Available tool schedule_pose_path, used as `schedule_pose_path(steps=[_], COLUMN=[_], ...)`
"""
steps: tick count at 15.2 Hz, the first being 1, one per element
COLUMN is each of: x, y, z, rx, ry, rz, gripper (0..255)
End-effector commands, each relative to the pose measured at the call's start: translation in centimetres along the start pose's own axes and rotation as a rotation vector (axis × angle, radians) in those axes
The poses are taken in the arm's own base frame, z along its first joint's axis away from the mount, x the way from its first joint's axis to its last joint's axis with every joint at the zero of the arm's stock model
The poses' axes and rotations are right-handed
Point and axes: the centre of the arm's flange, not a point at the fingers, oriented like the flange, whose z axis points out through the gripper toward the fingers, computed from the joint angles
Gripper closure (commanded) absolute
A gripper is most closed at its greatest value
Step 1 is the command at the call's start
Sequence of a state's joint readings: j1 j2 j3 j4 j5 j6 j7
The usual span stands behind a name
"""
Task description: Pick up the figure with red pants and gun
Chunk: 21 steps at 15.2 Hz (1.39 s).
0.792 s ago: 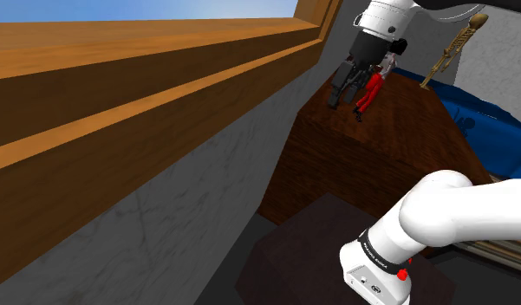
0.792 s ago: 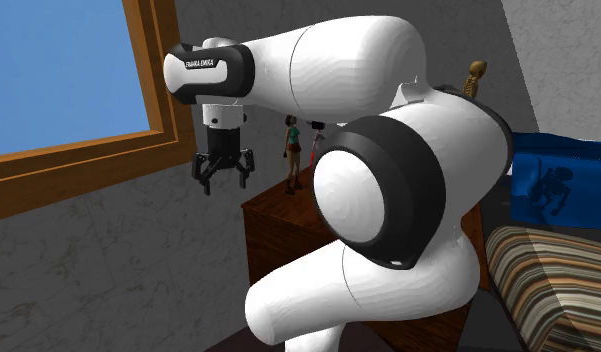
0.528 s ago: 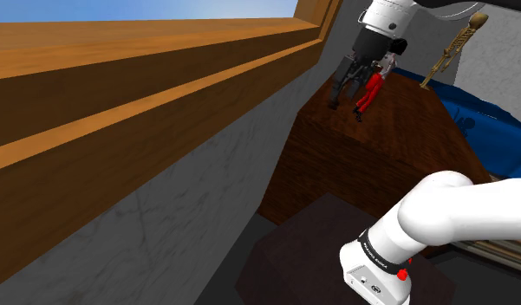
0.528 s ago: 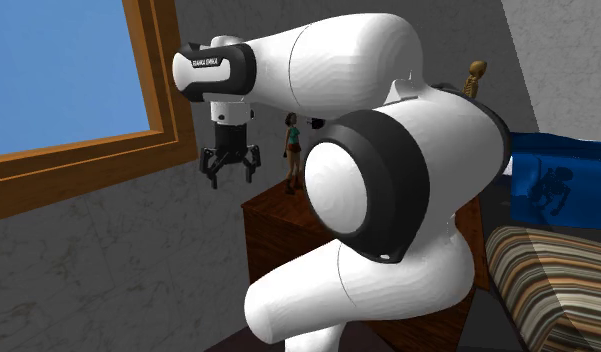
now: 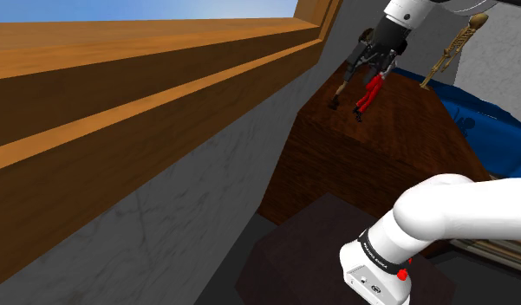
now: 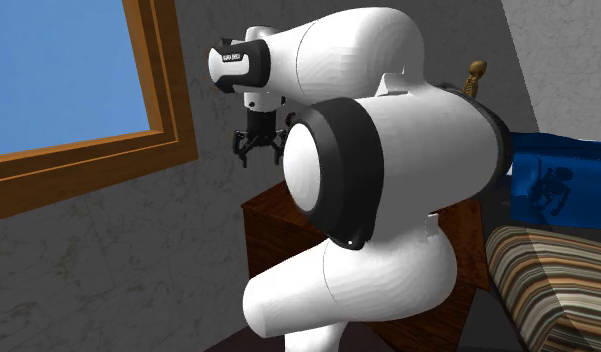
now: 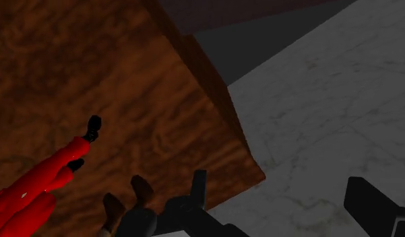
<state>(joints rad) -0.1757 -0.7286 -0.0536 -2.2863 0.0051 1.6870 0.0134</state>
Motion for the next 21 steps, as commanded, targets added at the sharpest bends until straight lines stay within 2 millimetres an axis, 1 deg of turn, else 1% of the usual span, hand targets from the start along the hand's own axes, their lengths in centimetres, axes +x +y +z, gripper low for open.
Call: schedule_pose_path(steps=[1,7,10,14,21], x=[0.6,1.2,1.0,0.2,-0.2], y=[2.0,8.4,11.6,15.7,15.8], z=[-0.7,-3.3,-4.7,-6.5,-2.8], rx=[-0.013,-0.048,-0.066,-0.09,-0.09], ry=[0.032,0.126,0.173,0.234,0.234], rz=[0.056,0.221,0.303,0.41,0.41], gripper=[0,0,0,0,0])
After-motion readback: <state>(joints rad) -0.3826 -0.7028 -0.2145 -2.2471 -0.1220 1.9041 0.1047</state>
